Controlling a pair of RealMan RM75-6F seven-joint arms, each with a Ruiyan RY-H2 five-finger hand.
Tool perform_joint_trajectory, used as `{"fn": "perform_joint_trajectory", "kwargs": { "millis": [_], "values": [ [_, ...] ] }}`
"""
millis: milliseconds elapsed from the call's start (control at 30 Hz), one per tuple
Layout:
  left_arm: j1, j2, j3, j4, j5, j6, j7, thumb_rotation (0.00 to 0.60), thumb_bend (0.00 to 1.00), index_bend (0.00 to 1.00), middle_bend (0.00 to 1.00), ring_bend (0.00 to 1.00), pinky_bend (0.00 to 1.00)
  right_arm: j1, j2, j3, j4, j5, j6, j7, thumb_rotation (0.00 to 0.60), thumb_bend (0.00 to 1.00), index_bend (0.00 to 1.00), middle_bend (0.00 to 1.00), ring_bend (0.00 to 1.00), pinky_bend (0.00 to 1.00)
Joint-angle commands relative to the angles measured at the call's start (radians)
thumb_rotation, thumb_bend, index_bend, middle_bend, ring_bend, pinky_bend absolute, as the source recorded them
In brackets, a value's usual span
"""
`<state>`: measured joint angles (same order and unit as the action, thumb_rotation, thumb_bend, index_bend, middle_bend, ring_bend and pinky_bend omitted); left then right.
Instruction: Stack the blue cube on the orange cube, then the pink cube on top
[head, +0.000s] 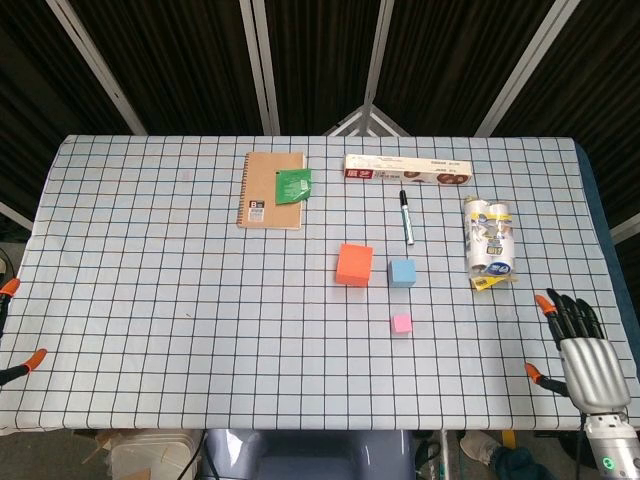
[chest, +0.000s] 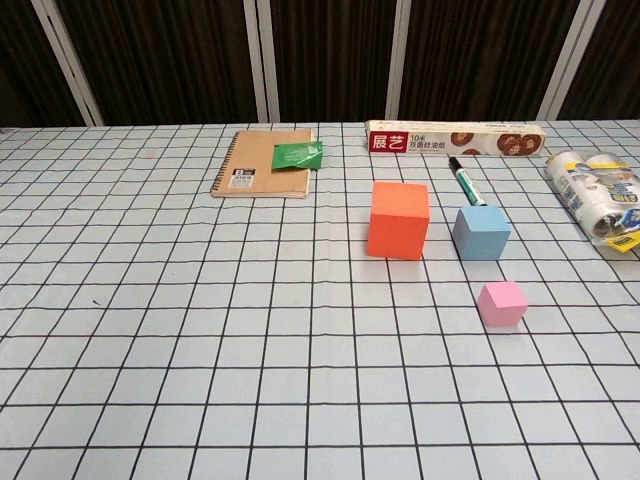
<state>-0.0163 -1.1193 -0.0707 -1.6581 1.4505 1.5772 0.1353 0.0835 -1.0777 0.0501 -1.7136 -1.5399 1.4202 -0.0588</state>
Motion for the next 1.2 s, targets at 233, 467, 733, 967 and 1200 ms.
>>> {"fn": "perform_joint_trajectory", "kwargs": {
  "millis": [233,467,733,967,1200],
  "values": [
    [-0.003,0.002,-0.01,0.001,-0.024,-0.011,-0.005,0.6,0.12,0.04,0.0,0.0,0.0,0.29,-0.007,0.138,-0.202,0.308,-0.39,-0.287,0.6,0.25,0.0,0.0,0.0,0.0],
    [-0.009,0.006,-0.014,0.001,-0.034,-0.026,-0.015,0.6,0.12,0.04,0.0,0.0,0.0,0.46,-0.093,0.201,-0.203,0.577,-0.467,-0.477,0.6,0.25,0.01,0.0,0.0,0.0],
    [-0.014,0.01,-0.027,0.004,-0.062,-0.041,-0.032,0.6,0.12,0.04,0.0,0.0,0.0,0.633,-0.229,0.238,-0.101,0.84,-0.478,-0.599,0.6,0.25,0.12,0.0,0.0,0.0],
    [-0.018,0.02,-0.041,0.014,-0.094,-0.058,-0.06,0.6,0.12,0.04,0.0,0.0,0.0,0.74,-0.323,0.243,0.016,1.005,-0.464,-0.654,0.6,0.25,0.2,0.0,0.0,0.0],
    [-0.02,0.025,-0.052,0.019,-0.119,-0.066,-0.074,0.6,0.12,0.04,0.0,0.0,0.0,0.786,-0.358,0.233,0.109,1.087,-0.487,-0.648,0.6,0.25,0.23,0.0,0.0,0.0]
  ]
}}
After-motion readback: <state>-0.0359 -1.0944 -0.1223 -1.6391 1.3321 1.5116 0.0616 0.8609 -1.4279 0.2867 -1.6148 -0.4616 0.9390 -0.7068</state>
